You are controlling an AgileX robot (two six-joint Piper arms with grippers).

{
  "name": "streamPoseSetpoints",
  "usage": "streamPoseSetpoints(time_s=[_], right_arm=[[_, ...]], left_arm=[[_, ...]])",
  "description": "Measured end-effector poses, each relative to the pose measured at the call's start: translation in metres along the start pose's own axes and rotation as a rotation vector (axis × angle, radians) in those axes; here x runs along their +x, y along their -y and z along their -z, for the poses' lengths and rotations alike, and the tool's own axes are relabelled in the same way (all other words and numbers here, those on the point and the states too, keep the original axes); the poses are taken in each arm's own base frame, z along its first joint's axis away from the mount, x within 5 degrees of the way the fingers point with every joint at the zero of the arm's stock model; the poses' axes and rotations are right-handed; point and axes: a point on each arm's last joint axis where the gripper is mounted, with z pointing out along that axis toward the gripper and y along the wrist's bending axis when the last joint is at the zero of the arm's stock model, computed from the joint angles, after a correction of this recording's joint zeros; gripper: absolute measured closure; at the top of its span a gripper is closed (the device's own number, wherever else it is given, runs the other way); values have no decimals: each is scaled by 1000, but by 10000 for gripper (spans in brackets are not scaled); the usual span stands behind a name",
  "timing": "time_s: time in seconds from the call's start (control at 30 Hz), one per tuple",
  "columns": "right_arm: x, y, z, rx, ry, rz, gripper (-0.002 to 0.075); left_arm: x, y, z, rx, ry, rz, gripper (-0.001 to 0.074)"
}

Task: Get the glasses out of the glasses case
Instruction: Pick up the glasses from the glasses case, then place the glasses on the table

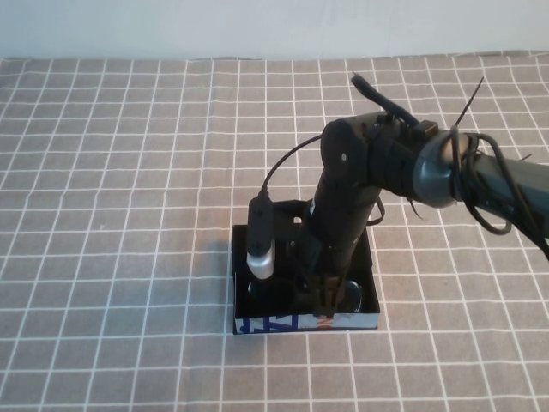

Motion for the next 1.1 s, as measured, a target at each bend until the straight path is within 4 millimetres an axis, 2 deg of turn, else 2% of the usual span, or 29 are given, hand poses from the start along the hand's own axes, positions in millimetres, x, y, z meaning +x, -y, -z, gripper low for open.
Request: streamPoseSetpoints(time_s=[0.07,0.23,0.3,0.43,0.6,0.73,0.9,1.0,1.1], right_arm=[[0,1,-1,3,1,-4,456],[-5,3,9,4,2,-88,662],[-9,5,20,14,-6,-123,672],[-22,11,62,108,62,-266,672],[-18,5,125,186,195,-582,672],[3,-7,167,223,274,-889,672],[49,-33,196,336,254,-1163,672],[84,-52,202,368,223,-1294,673],[116,-69,194,371,160,-1387,673]], left_arm=[[0,0,0,0,0,0,739],[0,0,0,0,0,0,739],[0,0,0,0,0,0,739],[0,0,0,0,0,0,739],[0,0,0,0,0,0,739],[0,0,0,0,0,0,739],[0,0,0,0,0,0,739],[0,0,0,0,0,0,739],[0,0,0,0,0,0,739]])
